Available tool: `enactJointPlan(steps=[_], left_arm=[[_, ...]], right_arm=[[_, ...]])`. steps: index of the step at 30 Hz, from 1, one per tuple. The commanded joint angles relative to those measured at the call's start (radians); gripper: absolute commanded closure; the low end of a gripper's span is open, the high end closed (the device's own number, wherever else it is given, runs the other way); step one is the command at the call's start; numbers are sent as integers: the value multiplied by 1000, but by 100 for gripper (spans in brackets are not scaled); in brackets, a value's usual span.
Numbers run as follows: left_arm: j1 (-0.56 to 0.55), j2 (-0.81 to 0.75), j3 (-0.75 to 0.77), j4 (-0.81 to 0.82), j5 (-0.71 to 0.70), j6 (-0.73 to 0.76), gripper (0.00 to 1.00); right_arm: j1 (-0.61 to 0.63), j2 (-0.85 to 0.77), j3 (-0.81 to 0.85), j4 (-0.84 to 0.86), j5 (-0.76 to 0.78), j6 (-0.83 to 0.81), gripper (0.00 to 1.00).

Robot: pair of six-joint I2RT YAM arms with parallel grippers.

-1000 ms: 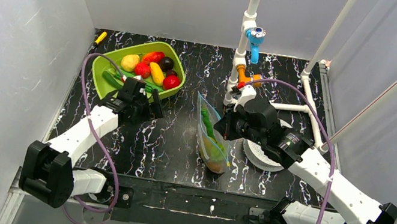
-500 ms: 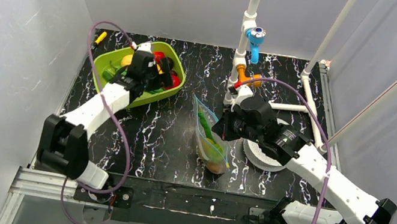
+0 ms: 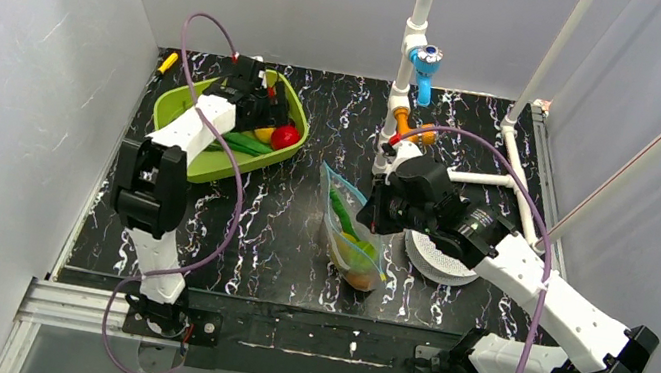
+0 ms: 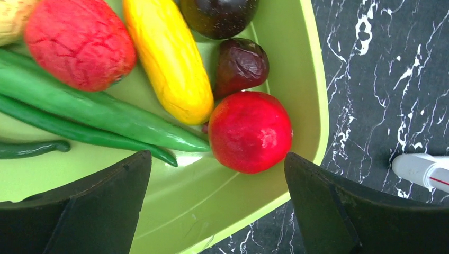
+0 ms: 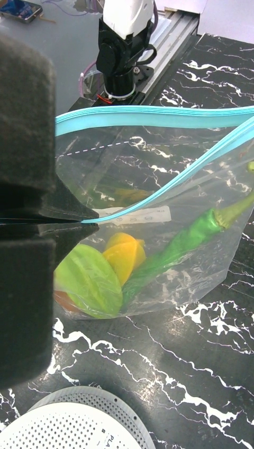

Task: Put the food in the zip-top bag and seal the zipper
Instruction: Pick up the fake fruit from the bin.

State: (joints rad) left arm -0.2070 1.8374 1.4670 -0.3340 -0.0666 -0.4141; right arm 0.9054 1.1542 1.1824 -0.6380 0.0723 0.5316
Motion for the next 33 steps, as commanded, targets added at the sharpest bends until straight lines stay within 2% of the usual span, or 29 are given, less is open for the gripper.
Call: enactJointPlan(steps=[1, 5, 10, 17, 20, 28, 31, 33], left_arm=[[-5, 24, 42, -42, 109, 17, 6], [-6, 39, -1, 25, 162, -4, 9], [-6, 148, 71, -5, 200, -20, 16], [-6, 226, 124, -26, 195, -43, 16], [-6, 233, 145, -52, 191, -29, 24], [-5, 56, 107, -103, 173, 20, 46], [-5, -41, 95, -139, 198, 36, 49], [-3, -108, 91, -174, 271, 51, 49]], right_arm=[[-3, 1, 36, -15, 24, 19, 99], [-7, 2, 37, -18, 21, 17, 99], [-12, 1, 45, -17, 31, 7, 99], [-17, -5, 46, -6, 34, 5, 99], [-20, -6, 52, -3, 37, 2, 99], [-23, 16, 66, 6, 21, 8, 99], [-24, 32, 75, 12, 2, 11, 99], [-23, 42, 80, 15, -8, 14, 99]])
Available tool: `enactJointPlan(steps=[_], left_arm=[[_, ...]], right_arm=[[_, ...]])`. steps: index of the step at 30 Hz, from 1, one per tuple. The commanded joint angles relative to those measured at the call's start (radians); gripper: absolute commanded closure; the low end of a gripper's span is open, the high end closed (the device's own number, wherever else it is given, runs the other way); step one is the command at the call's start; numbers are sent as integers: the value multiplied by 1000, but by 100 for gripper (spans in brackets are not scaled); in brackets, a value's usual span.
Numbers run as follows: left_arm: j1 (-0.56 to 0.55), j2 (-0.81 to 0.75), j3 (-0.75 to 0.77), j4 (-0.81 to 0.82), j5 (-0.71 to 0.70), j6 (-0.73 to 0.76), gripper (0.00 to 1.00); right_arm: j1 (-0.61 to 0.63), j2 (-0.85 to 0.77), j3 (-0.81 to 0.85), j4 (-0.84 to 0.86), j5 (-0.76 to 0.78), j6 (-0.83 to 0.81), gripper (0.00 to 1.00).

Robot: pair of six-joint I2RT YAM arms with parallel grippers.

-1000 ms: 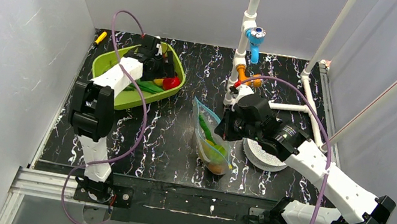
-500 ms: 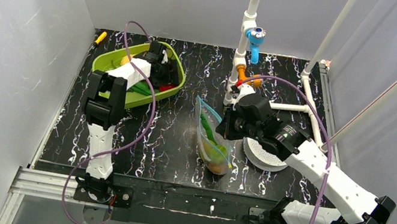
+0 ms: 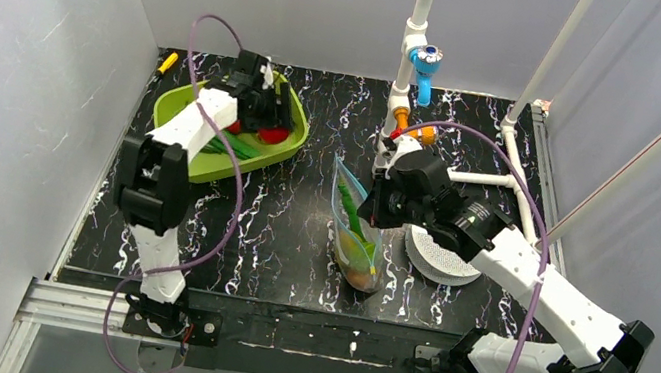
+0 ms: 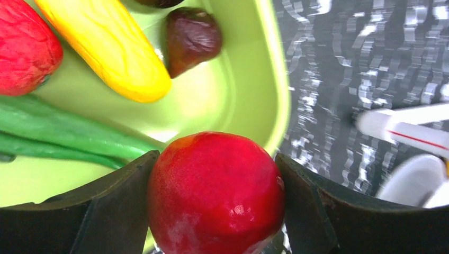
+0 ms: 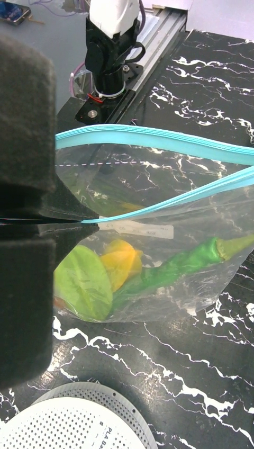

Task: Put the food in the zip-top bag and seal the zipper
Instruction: Pick up the fake fruit from the bin, then place the fake fruit in the zipper food storage bag.

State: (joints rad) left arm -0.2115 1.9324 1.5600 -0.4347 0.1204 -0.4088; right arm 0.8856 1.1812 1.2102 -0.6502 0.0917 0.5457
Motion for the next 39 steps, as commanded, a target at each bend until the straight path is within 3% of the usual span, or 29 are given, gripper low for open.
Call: enactJointPlan(steps=[1, 6, 9, 12, 20, 24, 30, 34, 37, 39], left_arm=[[2, -235, 0, -92, 129, 45, 49], [4, -414, -78, -76, 471, -64, 48], [-5, -512, -198, 61, 702, -219, 47], [-56, -649, -321, 254, 805, -338, 47], [-311, -879, -452, 524, 721, -309, 47], [-348, -895, -567, 710, 661, -379, 48], [-366, -854, -687, 800, 619, -428, 49], [-376, -841, -700, 698, 594, -380, 49], [-386, -848, -657, 525, 526, -267, 35], [-388, -852, -633, 448, 486, -218, 33]], right_arm=[[-4, 17, 57, 28, -33, 0, 99], [-4, 31, 70, 33, -43, 1, 99], [-4, 39, 76, 38, -50, 0, 99], [-4, 44, 80, 47, -63, 1, 99], [-4, 56, 69, 77, -84, 23, 99], [-4, 49, 69, 90, -117, 48, 99], [-3, 26, 58, 96, -97, 66, 99], [-4, 18, 57, 101, -97, 71, 99], [-5, 17, 61, 102, -97, 71, 99], [-5, 22, 61, 105, -97, 71, 99]])
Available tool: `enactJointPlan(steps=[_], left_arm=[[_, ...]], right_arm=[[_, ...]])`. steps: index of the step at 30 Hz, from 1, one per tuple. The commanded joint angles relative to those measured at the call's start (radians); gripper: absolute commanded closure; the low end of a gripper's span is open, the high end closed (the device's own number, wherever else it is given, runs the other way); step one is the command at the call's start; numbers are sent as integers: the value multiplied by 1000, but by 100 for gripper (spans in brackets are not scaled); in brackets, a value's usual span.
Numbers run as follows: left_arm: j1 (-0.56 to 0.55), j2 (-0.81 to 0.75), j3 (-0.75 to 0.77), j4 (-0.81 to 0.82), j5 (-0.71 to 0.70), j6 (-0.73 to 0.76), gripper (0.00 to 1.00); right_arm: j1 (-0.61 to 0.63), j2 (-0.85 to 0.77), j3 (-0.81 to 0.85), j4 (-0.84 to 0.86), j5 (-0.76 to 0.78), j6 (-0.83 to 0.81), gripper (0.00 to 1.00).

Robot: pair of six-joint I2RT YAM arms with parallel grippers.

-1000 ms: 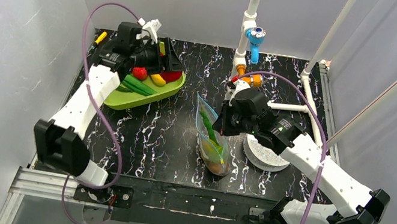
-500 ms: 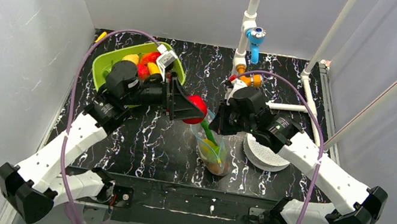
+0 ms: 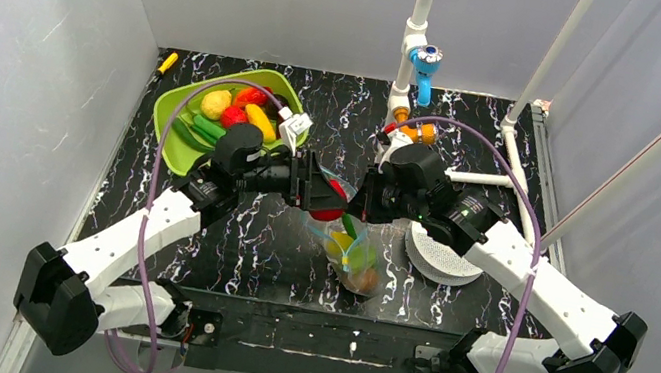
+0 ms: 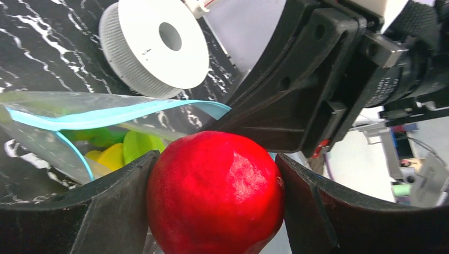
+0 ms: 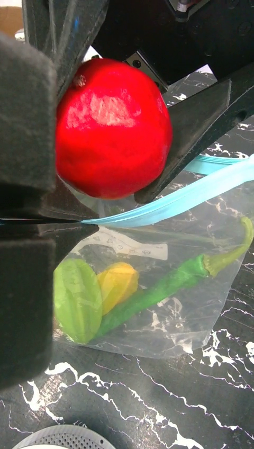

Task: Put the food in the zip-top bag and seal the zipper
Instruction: Place the fake fruit in the zipper food storage bag, then pick up the fake vegetable from the bin.

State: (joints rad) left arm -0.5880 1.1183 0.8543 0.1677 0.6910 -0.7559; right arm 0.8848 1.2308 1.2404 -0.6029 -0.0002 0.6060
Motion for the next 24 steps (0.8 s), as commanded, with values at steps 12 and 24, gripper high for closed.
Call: enactJointPlan(steps=[12, 24], left_arm=[[-32, -10, 167, -245, -88, 157, 2], [-32, -53, 337, -450, -195, 319, 2]], right_arm=[[-6, -12, 23, 62, -19, 9, 99], [-13, -3, 12, 75, -31, 3, 99]])
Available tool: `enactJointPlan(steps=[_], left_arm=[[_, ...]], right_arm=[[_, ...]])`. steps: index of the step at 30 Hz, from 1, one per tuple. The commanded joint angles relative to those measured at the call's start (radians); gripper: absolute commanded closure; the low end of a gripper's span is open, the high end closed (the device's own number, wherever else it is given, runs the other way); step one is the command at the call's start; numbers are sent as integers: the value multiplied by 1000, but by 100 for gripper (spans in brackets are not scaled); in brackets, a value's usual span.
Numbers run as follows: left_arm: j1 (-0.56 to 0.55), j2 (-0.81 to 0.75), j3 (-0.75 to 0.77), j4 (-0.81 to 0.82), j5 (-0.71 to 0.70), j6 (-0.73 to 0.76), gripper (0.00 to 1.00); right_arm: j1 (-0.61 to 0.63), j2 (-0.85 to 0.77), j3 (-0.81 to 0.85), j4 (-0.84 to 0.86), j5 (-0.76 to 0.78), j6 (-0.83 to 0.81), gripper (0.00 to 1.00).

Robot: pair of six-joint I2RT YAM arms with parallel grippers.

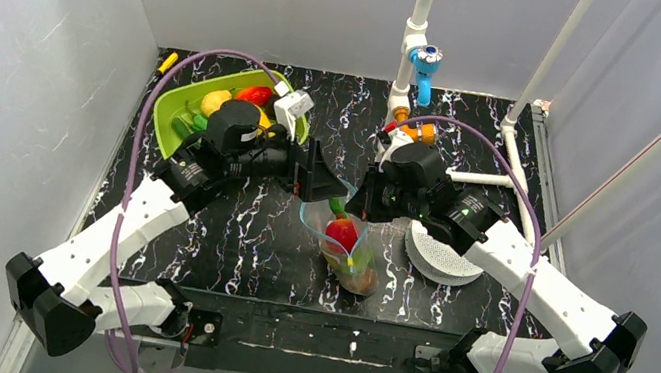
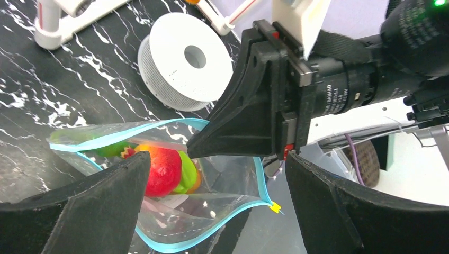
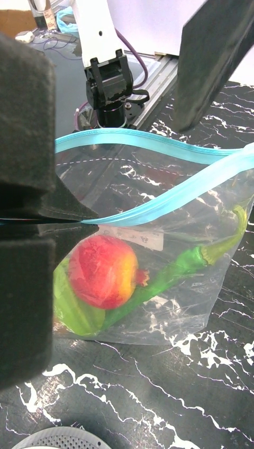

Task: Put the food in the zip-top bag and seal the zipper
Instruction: Pick up the fake vegetable from the bin.

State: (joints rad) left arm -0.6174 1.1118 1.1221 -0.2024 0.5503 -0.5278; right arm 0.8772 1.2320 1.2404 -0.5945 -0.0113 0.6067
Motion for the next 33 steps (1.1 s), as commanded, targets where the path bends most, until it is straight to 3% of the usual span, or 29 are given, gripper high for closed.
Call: enactJointPlan(steps=[1, 4, 8, 15, 18, 24, 28, 33], left_arm=[[-2, -55, 83, -95, -65, 120, 2], [-2, -77, 143, -180, -128, 239, 2], [-2, -129, 187, -269, -317, 387, 2], [0, -248, 64, -226, -954, 430, 2], [8, -248, 3, -235, -1099, 423, 2], [108, -238, -99, -226, -1061, 310, 2], [299, -207, -155, -197, -859, 186, 2], [492, -79, -159, -132, -780, 59, 2]], right_arm=[[-6, -3, 9, 68, -22, 2, 99], [-9, -1, 5, 71, -27, 1, 99], [-12, -3, -1, 70, -30, -2, 99], [-18, 3, -5, 75, -37, -4, 99], [-20, 8, -4, 76, -42, -4, 99], [-26, 15, -1, 76, -52, -9, 99], [-30, 14, 2, 73, -56, -11, 99], [-32, 3, -4, 71, -55, -12, 99]])
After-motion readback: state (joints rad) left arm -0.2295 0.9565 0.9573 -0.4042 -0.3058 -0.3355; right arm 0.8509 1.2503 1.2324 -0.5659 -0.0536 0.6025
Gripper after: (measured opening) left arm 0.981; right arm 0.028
